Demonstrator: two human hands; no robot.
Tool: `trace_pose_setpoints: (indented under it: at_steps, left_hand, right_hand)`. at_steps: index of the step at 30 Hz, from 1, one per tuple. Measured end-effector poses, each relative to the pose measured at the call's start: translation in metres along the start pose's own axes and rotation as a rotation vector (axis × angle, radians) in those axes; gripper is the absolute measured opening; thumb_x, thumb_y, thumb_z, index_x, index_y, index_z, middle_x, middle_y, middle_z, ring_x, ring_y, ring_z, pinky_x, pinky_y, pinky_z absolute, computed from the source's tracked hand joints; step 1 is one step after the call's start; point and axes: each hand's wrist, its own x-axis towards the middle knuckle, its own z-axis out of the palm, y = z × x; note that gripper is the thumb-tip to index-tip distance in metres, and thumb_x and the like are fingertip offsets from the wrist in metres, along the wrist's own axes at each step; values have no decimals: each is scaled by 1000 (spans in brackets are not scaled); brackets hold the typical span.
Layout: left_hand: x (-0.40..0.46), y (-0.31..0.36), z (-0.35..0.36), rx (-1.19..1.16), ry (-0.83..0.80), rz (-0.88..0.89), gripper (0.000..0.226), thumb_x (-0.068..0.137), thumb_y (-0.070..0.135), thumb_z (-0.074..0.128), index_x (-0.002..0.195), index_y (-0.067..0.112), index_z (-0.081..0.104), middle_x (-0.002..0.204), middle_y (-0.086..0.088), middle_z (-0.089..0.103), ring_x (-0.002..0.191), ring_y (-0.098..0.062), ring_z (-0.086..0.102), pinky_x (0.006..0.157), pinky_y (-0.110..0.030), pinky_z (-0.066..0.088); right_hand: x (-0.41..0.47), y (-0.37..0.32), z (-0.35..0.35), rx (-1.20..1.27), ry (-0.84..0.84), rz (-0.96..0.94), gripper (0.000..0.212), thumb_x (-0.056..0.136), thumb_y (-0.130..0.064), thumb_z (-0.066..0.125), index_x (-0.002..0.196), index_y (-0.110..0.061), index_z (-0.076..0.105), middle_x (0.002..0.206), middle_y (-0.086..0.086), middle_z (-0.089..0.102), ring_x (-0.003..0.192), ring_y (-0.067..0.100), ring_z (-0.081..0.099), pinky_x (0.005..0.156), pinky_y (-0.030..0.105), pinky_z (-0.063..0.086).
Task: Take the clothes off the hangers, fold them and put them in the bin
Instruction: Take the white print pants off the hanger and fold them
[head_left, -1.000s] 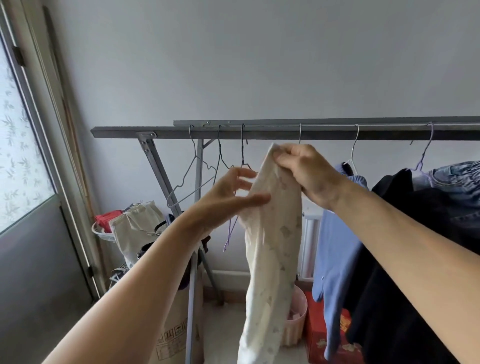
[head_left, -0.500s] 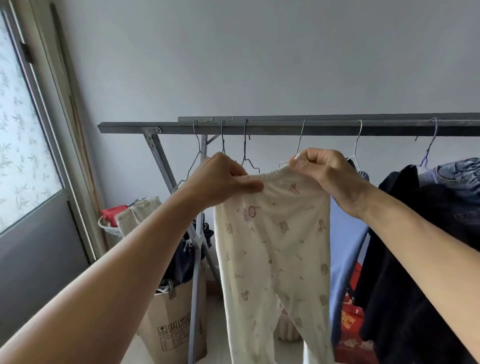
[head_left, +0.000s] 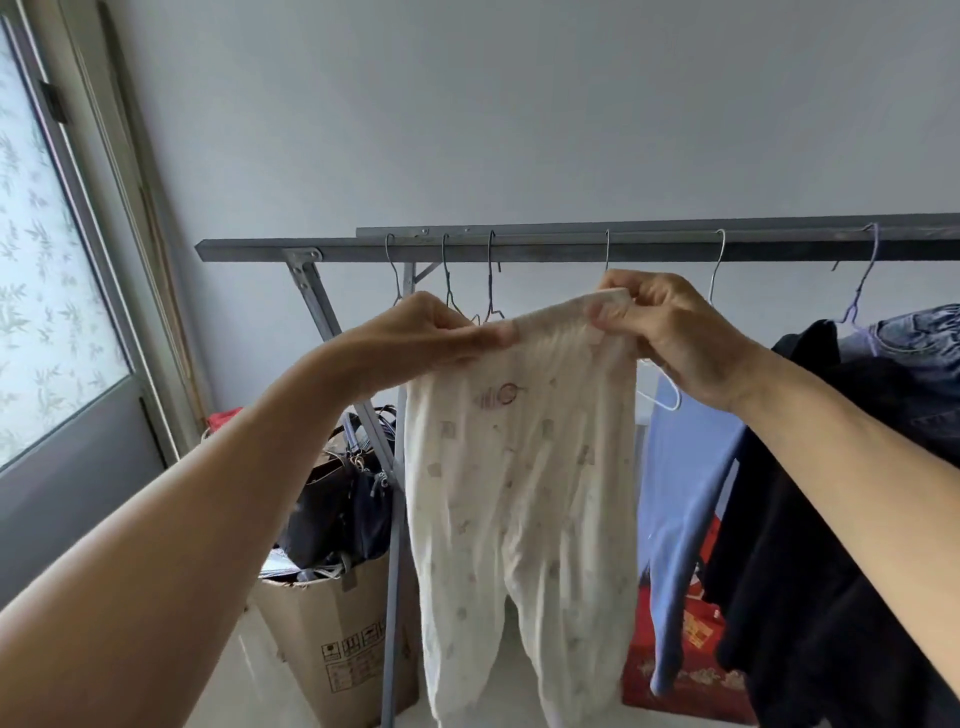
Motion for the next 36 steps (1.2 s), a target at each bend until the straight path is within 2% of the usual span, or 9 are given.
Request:
trace_pose_setpoints:
  at_steps: [3, 7, 10, 13, 17, 22, 28, 33, 36]
  left_hand:
    - [-2, -6, -9, -12, 37, -15, 95, 71, 78, 56, 90, -14, 68, 82, -29, 66, 73, -20, 57, 80, -30, 43]
    - [2, -5, -12, -17, 105, -14, 69, 72, 68, 71, 80, -1, 74, 77, -28, 62, 73, -18, 49, 74, -34, 37]
    - [5, -5, -6, -70, 166, -12, 36, 80, 32, 80, 57, 9, 62, 56, -8, 47, 59, -13, 42, 59, -25, 30]
    - [7, -5, -3, -150, 176, -22, 23, 79, 9, 78, 71, 14, 57, 61, 7, 62, 56, -5, 55, 55, -16, 41]
    - [5, 4, -2, -73, -81, -135, 47, 75, 28, 80, 118, 21, 64, 98, -3, 77, 88, -19, 74, 80, -34, 58]
    - [12, 10, 12, 105, -109, -279, 25, 87, 35, 72, 94, 11, 77, 87, -6, 77, 80, -23, 75, 77, -37, 60]
    - [28, 12, 26, -292, 111, -480, 7, 91, 9, 61, 90, 2, 65, 87, -13, 70, 73, -24, 68, 73, -37, 61]
    - [32, 20, 41, -692, 239, -545, 15, 92, -9, 48, 87, 0, 59, 83, -13, 59, 68, -18, 59, 50, -29, 58]
    - [29, 24, 46, -842, 299, -520, 23, 91, -15, 44, 78, 0, 56, 82, -15, 57, 70, -19, 60, 57, -31, 59]
  right_hand:
    - [1, 2, -10, 184, -28, 86, 28, 93, -12, 56, 68, -18, 45, 61, -7, 47, 56, 6, 48, 58, 19, 38]
    - [1, 5, -7, 53, -43, 116, 26, 95, -17, 59, 74, -5, 49, 65, 7, 41, 58, 12, 44, 56, 19, 41]
    - [5, 7, -1, -55, 25, 77, 31, 79, -17, 67, 64, -9, 40, 67, 7, 31, 62, 18, 32, 56, 27, 31]
    - [10, 7, 5, -20, 59, 42, 28, 70, -8, 61, 63, -18, 37, 65, 6, 33, 61, 18, 35, 54, 27, 31]
    - [14, 8, 13, -81, 17, 39, 25, 73, -2, 59, 65, -18, 41, 63, 2, 38, 60, 16, 39, 53, 28, 30]
    - [16, 11, 22, -237, 6, -17, 20, 80, 3, 61, 73, -10, 48, 63, -3, 41, 59, 9, 39, 54, 24, 32]
    - [11, 23, 37, -210, 99, -94, 34, 82, 2, 64, 107, -17, 52, 70, 9, 49, 62, 16, 45, 56, 28, 38]
    - [2, 27, 57, -163, 211, -75, 28, 80, -3, 72, 101, -14, 59, 86, -3, 65, 72, 8, 59, 62, 19, 50]
    - [-4, 29, 64, -57, 202, -41, 31, 75, -17, 82, 99, -16, 63, 87, -2, 68, 73, 5, 60, 62, 17, 51]
